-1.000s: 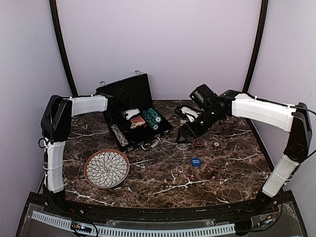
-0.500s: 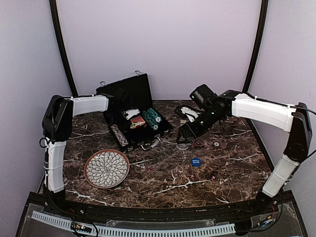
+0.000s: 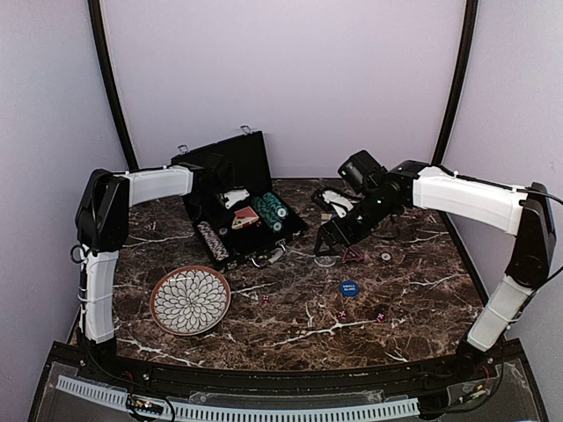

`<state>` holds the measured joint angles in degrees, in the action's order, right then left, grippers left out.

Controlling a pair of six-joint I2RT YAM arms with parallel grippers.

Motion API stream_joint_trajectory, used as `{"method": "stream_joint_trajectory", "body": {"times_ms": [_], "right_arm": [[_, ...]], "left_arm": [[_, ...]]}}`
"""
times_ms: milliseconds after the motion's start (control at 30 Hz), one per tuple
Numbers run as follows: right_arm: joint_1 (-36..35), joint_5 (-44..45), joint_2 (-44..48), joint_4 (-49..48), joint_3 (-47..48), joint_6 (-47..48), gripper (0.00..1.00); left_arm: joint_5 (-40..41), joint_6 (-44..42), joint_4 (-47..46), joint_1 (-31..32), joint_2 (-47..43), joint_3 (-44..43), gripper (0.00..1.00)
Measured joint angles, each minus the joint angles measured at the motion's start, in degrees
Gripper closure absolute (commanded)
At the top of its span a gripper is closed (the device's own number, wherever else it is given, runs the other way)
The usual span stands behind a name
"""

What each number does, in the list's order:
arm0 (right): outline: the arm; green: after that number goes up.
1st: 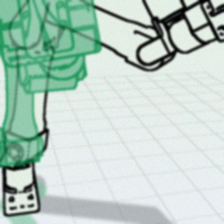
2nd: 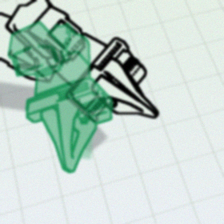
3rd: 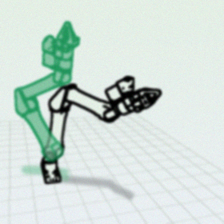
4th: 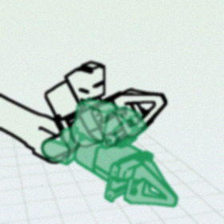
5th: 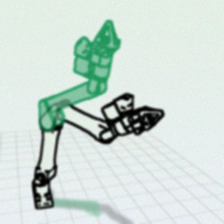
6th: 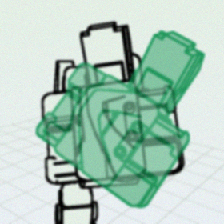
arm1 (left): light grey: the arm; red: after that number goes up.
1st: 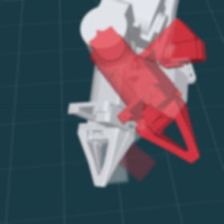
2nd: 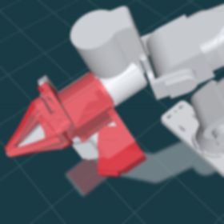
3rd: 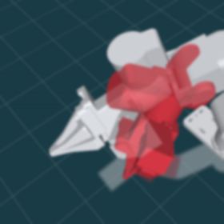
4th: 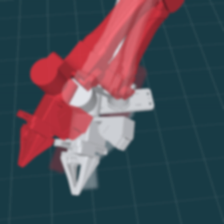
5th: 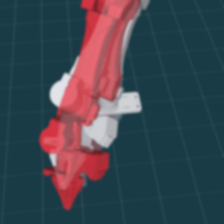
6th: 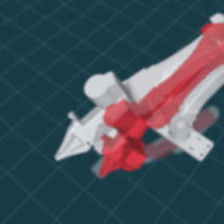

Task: Pack up texas hold em set
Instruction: Place the pile of poker chips in the slot.

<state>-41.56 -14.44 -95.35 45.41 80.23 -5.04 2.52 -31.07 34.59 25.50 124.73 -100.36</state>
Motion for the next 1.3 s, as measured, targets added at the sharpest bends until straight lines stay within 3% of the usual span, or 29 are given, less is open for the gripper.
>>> {"method": "stream_joint_trajectory", "body": {"times_ms": [1033, 1167, 1300], "right_arm": [[0.9, 1.2, -0.3, -0.2, -0.8, -0.3, 0.15], [2.7, 2.1, -0.2, -0.3, -1.9, -1.6, 0.13], [6.7, 4.5, 0.0, -0.4, -3.1, -3.3, 0.11]], "left_arm": [[-0.2, 0.4, 0.3, -1.4, -1.6, 0.1, 0.78], [-1.9, 1.2, 0.2, -1.8, -3.7, 0.9, 0.75], [-4.7, 2.8, -0.3, -2.0, -6.9, 1.6, 0.66]]}}
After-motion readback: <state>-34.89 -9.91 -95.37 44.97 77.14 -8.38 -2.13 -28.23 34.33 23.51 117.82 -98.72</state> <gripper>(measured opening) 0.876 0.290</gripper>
